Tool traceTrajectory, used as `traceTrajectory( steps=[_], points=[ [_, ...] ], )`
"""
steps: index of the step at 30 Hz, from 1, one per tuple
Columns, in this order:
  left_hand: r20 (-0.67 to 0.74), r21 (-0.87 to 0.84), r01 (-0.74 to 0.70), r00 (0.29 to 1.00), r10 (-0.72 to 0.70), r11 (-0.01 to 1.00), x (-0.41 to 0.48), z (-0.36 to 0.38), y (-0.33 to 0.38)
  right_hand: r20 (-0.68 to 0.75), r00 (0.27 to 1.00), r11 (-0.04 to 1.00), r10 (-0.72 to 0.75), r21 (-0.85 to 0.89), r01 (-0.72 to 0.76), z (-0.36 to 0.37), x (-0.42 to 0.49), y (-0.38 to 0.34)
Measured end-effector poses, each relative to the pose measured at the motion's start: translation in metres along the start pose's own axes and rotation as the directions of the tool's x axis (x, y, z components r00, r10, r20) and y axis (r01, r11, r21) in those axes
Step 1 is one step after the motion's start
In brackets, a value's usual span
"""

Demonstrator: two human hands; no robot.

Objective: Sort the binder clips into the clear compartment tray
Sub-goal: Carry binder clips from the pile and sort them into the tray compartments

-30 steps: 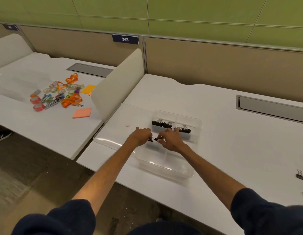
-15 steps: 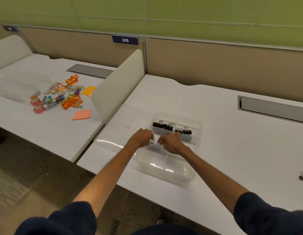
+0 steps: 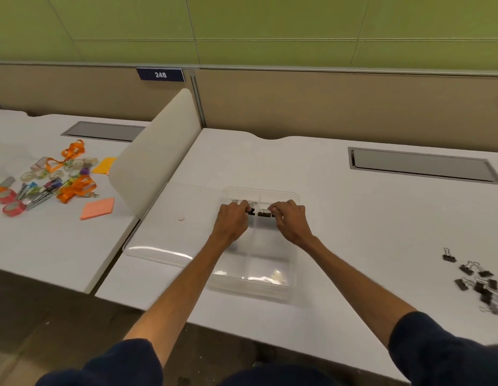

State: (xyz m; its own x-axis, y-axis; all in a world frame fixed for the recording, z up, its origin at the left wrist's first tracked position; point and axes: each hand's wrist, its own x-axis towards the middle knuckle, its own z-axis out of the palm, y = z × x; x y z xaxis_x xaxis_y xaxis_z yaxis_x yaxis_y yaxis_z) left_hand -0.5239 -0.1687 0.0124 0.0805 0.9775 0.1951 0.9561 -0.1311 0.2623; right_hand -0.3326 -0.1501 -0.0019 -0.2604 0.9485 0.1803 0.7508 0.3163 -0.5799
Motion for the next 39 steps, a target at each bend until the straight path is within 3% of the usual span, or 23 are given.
traceTrajectory(
  steps=[6, 15, 26, 32, 39],
  points=[
    [0.04, -0.054, -0.088, 0.995, 0.09, 0.995, 0.014, 0.022, 0.058, -0.095, 0.986, 0.99, 0.14, 0.021, -0.139, -0.033, -0.026, 0.048],
    [0.002, 0.006, -0.235, 0.972, 0.235, 0.972, 0.023, 0.066, 0.148, -0.166, 0.923, 0.938, 0.348, 0.069, -0.341, -0.083, -0.087, 0.115],
    [0.144, -0.093, -0.383, 0.908, 0.393, 0.919, 0.011, 0.118, 0.268, -0.273, 0.813, 0.853, 0.514, 0.065, -0.517, -0.145, -0.168, 0.205],
    [0.255, -0.16, -0.416, 0.859, 0.444, 0.895, -0.001, 0.139, 0.331, -0.368, 0.748, 0.827, 0.552, 0.133, -0.546, -0.172, -0.211, 0.25],
    [0.318, -0.242, -0.517, 0.757, 0.57, 0.821, -0.018, 0.161, 0.395, -0.508, 0.603, 0.75, 0.615, 0.144, -0.645, -0.2, -0.26, 0.29]
  ],
)
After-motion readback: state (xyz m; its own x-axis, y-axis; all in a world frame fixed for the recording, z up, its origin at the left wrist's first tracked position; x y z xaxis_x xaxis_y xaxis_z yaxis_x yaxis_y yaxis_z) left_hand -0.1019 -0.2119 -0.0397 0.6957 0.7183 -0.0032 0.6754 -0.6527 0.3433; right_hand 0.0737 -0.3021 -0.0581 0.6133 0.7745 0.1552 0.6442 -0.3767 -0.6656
